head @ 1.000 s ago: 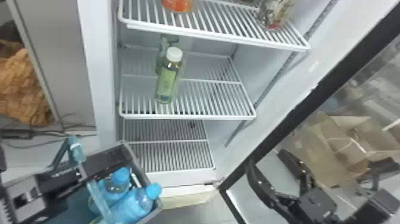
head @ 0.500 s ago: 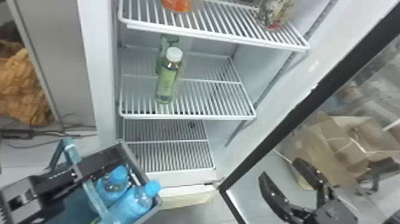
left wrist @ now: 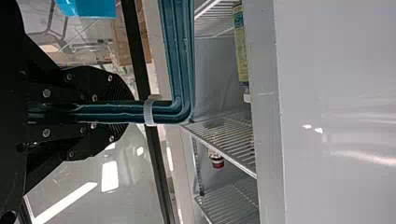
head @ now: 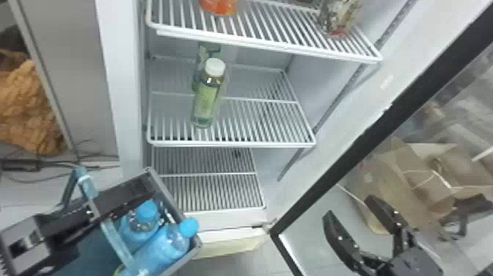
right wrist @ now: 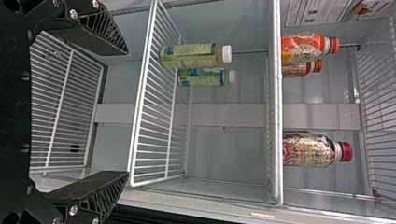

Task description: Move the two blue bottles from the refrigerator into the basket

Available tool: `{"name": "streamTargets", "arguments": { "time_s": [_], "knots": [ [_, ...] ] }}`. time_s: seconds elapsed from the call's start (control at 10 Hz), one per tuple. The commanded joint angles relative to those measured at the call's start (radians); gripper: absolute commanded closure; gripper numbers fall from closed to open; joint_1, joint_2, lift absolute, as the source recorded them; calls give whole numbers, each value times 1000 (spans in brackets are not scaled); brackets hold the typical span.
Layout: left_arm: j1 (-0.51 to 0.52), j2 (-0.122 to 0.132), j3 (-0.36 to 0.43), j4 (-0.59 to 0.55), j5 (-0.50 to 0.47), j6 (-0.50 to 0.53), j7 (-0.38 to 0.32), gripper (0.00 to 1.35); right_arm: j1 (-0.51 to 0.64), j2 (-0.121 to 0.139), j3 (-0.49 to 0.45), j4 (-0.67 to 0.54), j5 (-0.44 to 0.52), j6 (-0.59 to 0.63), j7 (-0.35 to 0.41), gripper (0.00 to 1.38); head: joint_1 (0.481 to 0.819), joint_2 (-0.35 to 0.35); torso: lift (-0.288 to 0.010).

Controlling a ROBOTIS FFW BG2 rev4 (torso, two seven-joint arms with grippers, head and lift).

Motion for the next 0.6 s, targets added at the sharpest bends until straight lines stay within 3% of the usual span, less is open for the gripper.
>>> {"name": "streamTargets", "arguments": {
  "time_s": [0.0,0.5],
  "knots": [
    [0,0,0,0,0,0,-1,1188,-5,-6,12,15,-11,0,0,154,695,-350,-216],
    [-3,0,0,0,0,0,1,1188,-17,-17,22,34,-21,0,0,156,695,-350,-216]
  ]
}}
